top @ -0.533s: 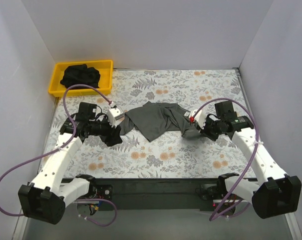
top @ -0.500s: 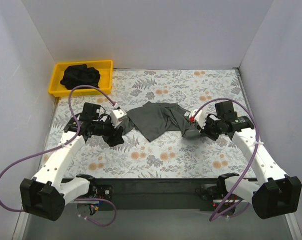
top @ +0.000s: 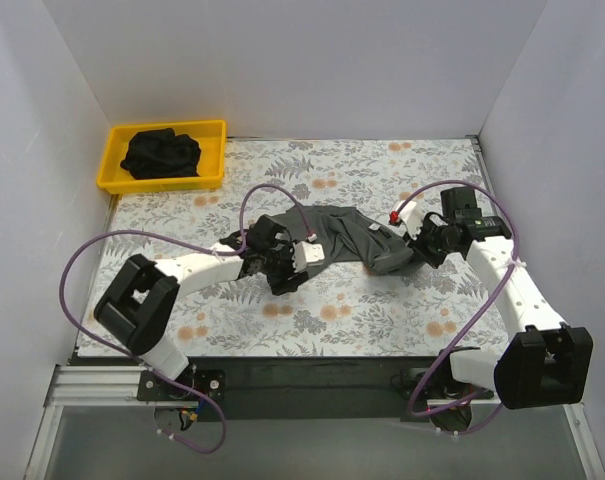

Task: Fold and stack the t-shirts
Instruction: Flatten the tshirt out

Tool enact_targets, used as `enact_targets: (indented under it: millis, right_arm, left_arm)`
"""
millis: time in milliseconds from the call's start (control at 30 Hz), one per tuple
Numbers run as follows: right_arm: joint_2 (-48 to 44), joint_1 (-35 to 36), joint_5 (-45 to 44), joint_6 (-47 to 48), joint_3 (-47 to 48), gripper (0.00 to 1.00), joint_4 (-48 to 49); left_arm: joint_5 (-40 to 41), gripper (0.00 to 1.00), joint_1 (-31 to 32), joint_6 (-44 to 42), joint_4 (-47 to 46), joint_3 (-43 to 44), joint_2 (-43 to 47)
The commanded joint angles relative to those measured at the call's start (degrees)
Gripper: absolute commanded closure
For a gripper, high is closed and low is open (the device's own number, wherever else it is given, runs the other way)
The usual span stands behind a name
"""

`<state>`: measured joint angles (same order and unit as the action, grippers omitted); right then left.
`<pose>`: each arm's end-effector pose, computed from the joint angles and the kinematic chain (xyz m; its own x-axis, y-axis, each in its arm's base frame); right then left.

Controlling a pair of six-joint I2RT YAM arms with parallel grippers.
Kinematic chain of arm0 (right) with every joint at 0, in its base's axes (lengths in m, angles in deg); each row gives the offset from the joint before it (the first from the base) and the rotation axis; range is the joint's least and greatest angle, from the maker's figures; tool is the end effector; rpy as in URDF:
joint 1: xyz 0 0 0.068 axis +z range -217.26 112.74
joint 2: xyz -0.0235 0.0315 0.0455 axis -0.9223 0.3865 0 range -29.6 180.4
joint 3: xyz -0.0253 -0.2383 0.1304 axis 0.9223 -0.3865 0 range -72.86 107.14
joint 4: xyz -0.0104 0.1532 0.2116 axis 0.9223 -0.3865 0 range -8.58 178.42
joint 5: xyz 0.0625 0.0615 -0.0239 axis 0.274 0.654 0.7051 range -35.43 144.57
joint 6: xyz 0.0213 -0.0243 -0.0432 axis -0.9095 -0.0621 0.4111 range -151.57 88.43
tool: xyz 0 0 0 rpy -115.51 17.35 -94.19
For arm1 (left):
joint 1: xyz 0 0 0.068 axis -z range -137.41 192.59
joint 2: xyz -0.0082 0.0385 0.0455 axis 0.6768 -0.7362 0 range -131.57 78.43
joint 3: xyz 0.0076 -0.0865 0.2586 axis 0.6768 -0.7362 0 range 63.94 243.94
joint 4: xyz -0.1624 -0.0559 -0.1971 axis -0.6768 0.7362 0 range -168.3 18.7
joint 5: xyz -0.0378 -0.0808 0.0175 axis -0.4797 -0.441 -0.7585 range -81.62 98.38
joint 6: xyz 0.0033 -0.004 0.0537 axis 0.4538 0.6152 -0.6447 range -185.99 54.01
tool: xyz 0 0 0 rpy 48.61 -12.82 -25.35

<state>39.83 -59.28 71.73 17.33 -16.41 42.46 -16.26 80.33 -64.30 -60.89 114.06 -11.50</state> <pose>0.2314 0.0431 0.2716 -0.3440 -0.7754 -0.5296 -0.8257 0.5184 -0.2226 0.2312 -0.1977 0.1773 -0.6862 0.4972 -0.5309 0.7149 0.5955 -0.3663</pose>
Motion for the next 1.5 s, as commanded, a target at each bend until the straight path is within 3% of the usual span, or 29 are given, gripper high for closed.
enact_targets:
  millis: [0, 300, 967, 1200, 1467]
  right_arm:
    - [0.6, -0.6, 1.6, -0.9, 2.5, 0.99, 0.7]
    - [2.5, -1.7, 2.3, -0.9, 3.7, 0.99, 0.7]
    - [3.5, -2.8, 2.2, 0.1, 3.2, 0.99, 0.7]
    - [3.4, -3.2, 1.8, 0.7, 2.7, 0.99, 0.8]
    - [5.4, -3.5, 2.3, 0.0, 3.9, 0.99, 0.8]
  left_arm:
    - [6.5, 0.46, 0.7, -0.1, -6.0, 3.7, -3.8]
    - [7.9, 0.49, 2.7, 0.2, -8.4, 5.4, -6.9]
    - [5.0, 0.53, 5.0, 1.9, -1.0, 10.6, -5.5]
    - [4.4, 0.49, 5.1, 3.1, 1.7, 14.2, -7.8]
    - [8.0, 0.54, 5.4, 4.6, 1.6, 14.2, -13.9]
